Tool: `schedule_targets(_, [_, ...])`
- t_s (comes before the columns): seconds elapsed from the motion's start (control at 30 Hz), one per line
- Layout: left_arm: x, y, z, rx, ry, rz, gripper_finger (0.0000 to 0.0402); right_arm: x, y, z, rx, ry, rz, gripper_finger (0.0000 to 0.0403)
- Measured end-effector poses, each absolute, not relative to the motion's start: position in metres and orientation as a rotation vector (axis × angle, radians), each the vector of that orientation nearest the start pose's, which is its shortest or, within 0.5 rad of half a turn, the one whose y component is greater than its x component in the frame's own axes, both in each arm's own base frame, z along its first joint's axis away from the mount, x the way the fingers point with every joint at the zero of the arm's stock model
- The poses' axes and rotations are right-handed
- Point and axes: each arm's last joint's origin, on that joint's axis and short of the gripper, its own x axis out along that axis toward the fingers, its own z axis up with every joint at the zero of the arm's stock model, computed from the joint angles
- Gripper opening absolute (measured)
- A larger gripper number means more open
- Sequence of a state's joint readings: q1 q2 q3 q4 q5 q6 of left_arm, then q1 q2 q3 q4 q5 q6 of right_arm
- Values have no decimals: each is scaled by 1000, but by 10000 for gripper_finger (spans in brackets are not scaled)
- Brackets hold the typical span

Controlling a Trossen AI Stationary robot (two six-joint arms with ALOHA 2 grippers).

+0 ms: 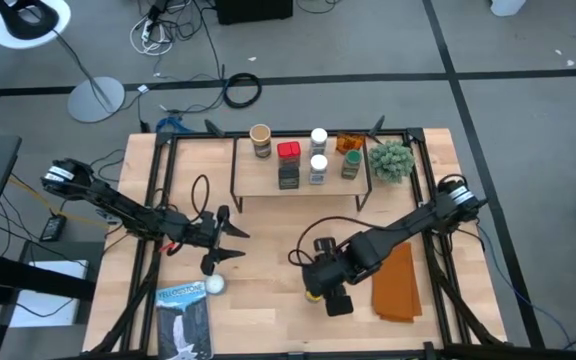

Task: Shelf spices
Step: Put the yellow seasoning bottle on the shelf

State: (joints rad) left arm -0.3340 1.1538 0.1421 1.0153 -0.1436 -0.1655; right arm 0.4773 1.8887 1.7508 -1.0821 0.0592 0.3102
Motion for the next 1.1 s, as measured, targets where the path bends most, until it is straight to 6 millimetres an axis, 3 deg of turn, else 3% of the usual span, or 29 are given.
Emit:
schedule_targets(0.2, [181, -58, 170, -170, 8, -191, 241, 356, 181, 262, 56, 1358, 333, 290])
schedule_targets(0.37, [181, -59, 170, -189, 11, -199, 241, 359, 180, 254, 5, 1382, 291, 334])
schedule_targets(0.6, [181, -60, 170, -195, 19, -252, 241, 357, 175, 251, -133, 1353, 132, 338])
schedule_targets(0.9, [181, -60, 170, -197, 19, -258, 241, 357, 176, 252, -104, 1347, 117, 334])
schedule_targets(1.1, [181, -60, 172, -292, 10, -260, 241, 350, 173, 251, 1, 1411, -47, 322])
